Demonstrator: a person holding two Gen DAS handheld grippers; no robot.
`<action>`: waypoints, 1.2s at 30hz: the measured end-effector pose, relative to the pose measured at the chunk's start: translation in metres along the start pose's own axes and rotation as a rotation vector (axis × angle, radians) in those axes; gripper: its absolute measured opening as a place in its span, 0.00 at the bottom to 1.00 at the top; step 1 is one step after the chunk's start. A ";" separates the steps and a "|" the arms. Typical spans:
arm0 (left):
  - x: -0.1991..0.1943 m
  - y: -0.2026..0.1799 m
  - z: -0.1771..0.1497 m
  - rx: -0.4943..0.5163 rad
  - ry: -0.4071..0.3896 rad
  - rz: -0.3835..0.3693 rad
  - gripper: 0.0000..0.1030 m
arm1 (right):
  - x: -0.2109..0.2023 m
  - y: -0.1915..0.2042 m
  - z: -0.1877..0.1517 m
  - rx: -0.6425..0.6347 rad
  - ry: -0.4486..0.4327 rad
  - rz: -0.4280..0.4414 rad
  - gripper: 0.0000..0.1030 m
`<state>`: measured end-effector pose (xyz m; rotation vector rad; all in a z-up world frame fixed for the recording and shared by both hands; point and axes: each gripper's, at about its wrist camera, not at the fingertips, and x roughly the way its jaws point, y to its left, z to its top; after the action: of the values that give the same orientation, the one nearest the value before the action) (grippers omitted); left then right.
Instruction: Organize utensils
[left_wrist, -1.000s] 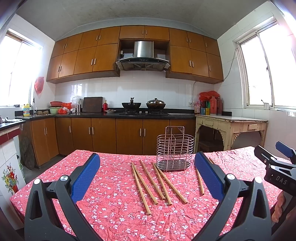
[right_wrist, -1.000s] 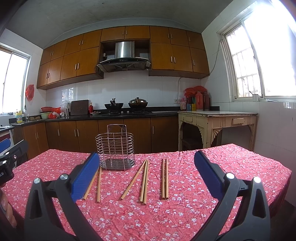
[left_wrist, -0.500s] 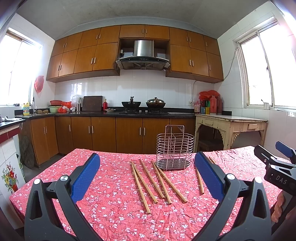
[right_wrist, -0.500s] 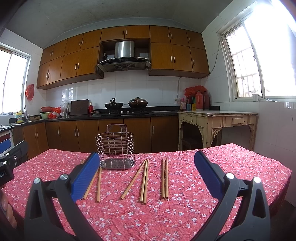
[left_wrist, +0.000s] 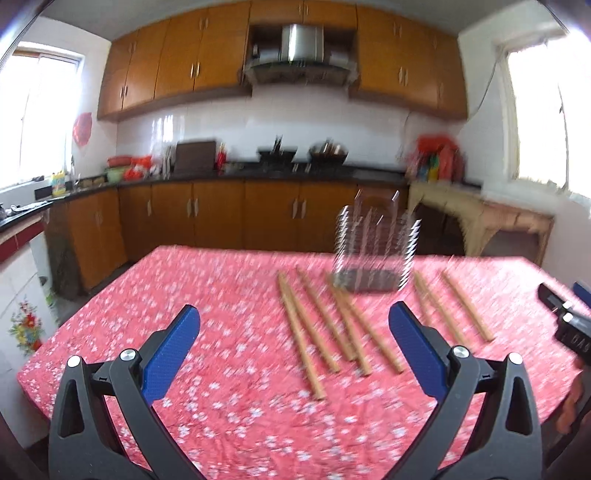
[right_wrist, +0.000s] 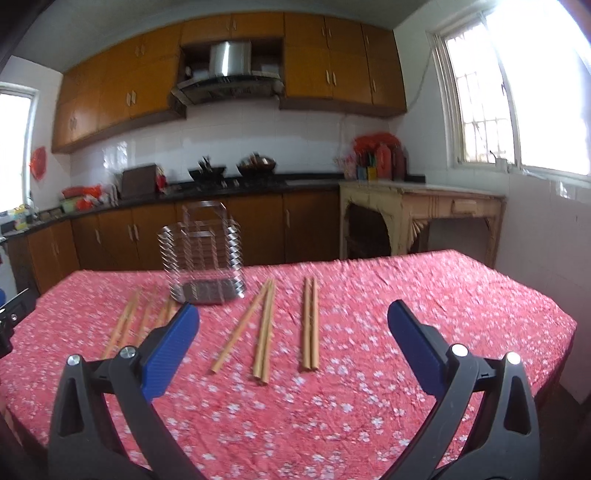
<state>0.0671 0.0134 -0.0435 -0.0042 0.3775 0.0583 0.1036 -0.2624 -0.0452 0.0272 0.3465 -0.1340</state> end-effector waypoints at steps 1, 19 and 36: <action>0.006 0.000 -0.001 0.010 0.026 0.009 0.98 | 0.015 -0.002 0.000 -0.006 0.063 -0.017 0.95; 0.106 0.006 -0.011 -0.038 0.382 -0.066 0.84 | 0.175 -0.024 -0.017 0.062 0.547 0.033 0.25; 0.133 0.007 -0.016 -0.037 0.491 -0.081 0.64 | 0.203 -0.037 -0.015 0.055 0.569 -0.021 0.08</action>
<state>0.1847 0.0277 -0.1073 -0.0709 0.8665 -0.0170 0.2825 -0.3239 -0.1290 0.1177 0.9112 -0.1554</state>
